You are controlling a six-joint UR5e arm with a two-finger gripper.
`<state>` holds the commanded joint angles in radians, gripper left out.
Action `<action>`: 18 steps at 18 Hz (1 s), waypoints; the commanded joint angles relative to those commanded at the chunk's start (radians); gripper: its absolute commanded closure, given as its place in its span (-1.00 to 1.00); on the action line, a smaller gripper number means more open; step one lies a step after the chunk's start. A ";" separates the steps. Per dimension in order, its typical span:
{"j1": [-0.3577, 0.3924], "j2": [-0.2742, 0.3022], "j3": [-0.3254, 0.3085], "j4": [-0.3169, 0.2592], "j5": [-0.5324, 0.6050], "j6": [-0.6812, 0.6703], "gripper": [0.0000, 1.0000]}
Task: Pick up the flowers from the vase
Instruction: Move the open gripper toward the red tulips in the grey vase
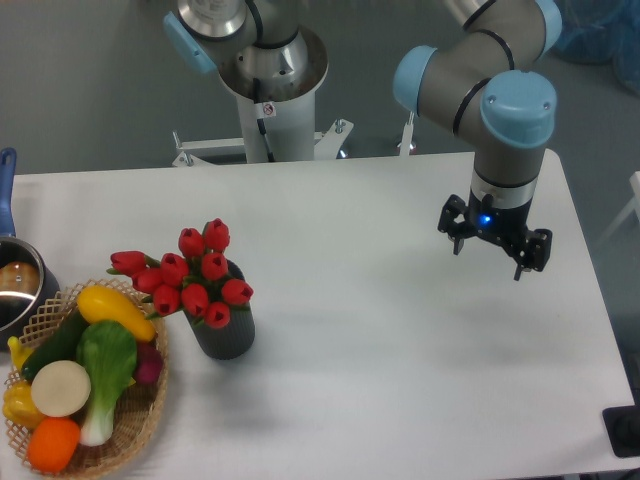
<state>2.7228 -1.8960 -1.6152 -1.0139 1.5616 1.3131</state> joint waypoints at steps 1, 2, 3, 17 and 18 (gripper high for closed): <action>-0.005 0.002 0.000 0.000 -0.002 -0.006 -1.00; -0.008 0.005 -0.002 0.000 -0.002 -0.006 -1.00; -0.009 0.009 -0.003 0.000 -0.005 -0.006 -1.00; -0.043 0.127 -0.245 0.135 -0.060 -0.061 -1.00; -0.049 0.141 -0.267 0.135 -0.077 -0.057 -1.00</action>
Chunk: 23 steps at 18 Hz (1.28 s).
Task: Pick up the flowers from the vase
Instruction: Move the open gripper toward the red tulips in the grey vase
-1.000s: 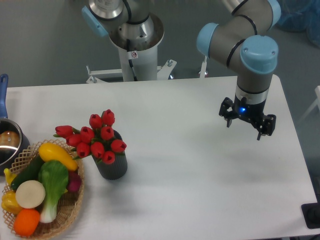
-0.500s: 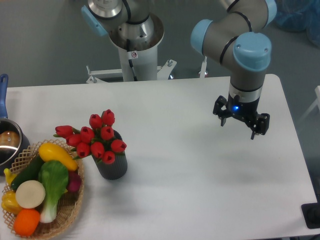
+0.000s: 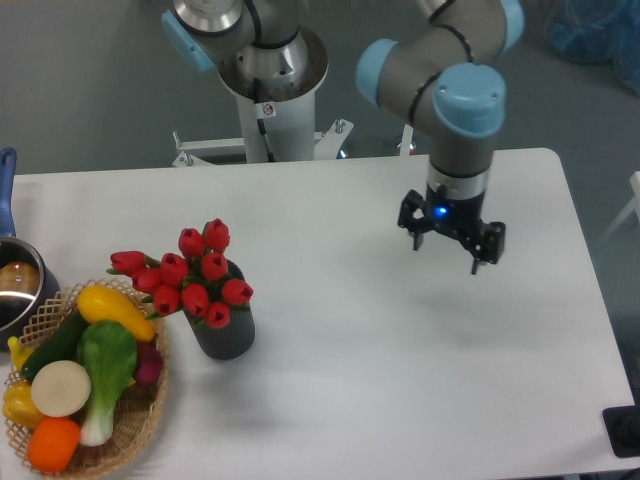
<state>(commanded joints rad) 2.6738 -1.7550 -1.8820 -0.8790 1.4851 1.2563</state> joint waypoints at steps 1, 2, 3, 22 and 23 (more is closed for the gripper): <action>-0.009 0.011 -0.017 0.000 -0.023 0.000 -1.00; -0.015 0.012 -0.028 0.000 -0.051 -0.003 -1.00; -0.023 0.012 -0.038 0.000 -0.080 -0.005 -1.00; -0.043 0.115 -0.088 0.000 -0.543 -0.012 -1.00; -0.043 0.117 -0.088 0.000 -0.564 -0.014 -1.00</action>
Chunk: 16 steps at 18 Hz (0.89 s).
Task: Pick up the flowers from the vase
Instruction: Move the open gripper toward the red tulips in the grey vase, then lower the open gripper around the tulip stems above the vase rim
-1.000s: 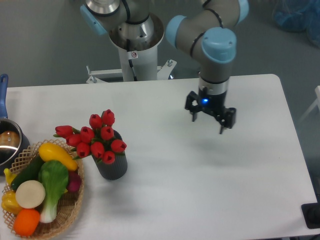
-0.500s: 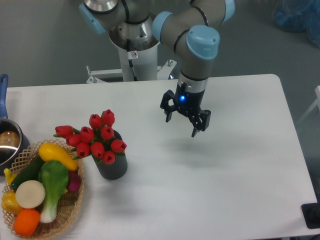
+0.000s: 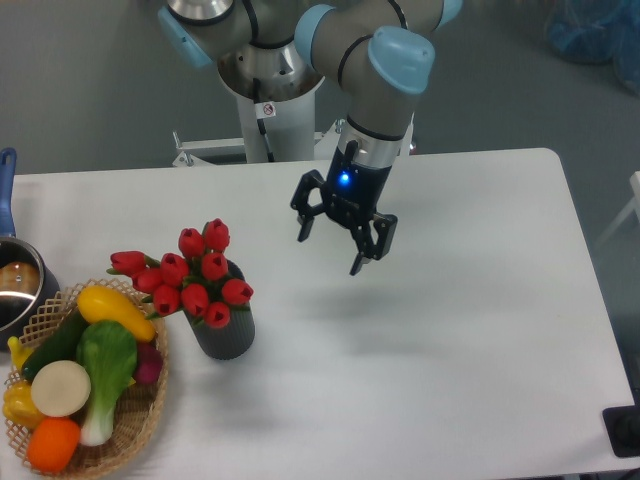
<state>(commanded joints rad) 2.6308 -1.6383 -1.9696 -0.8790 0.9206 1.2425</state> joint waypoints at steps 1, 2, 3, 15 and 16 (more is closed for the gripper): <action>-0.002 0.002 0.000 0.000 -0.017 0.000 -1.00; 0.000 0.002 -0.002 0.000 -0.029 0.000 -1.00; -0.002 0.002 -0.003 -0.002 -0.043 -0.005 -1.00; -0.026 -0.026 -0.038 0.000 -0.267 -0.012 -1.00; -0.026 -0.037 -0.038 0.000 -0.296 -0.012 -1.00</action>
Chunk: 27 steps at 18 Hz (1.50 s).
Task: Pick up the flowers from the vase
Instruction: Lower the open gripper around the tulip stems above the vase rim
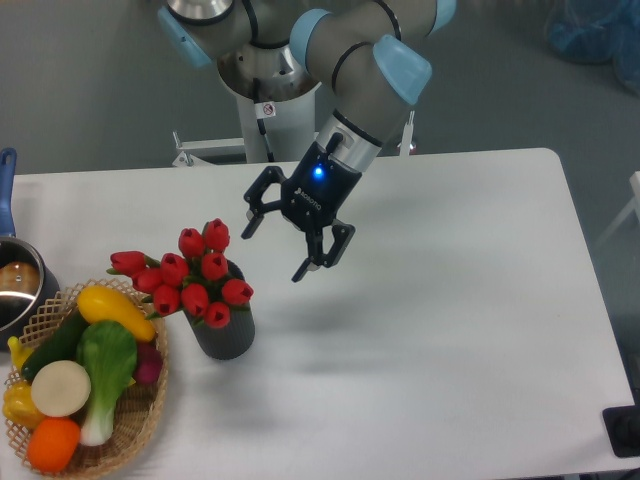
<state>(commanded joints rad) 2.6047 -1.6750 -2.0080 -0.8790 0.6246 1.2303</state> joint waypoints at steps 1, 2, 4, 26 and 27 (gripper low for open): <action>0.000 -0.005 0.000 -0.002 -0.029 0.002 -1.00; 0.000 -0.008 -0.002 0.000 -0.048 0.002 -1.00; -0.005 -0.017 -0.002 0.000 -0.086 0.002 -1.00; -0.057 -0.097 0.020 0.037 -0.183 0.009 0.59; -0.057 -0.097 0.021 0.037 -0.184 0.009 0.60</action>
<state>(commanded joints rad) 2.5479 -1.7717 -1.9865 -0.8422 0.4403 1.2395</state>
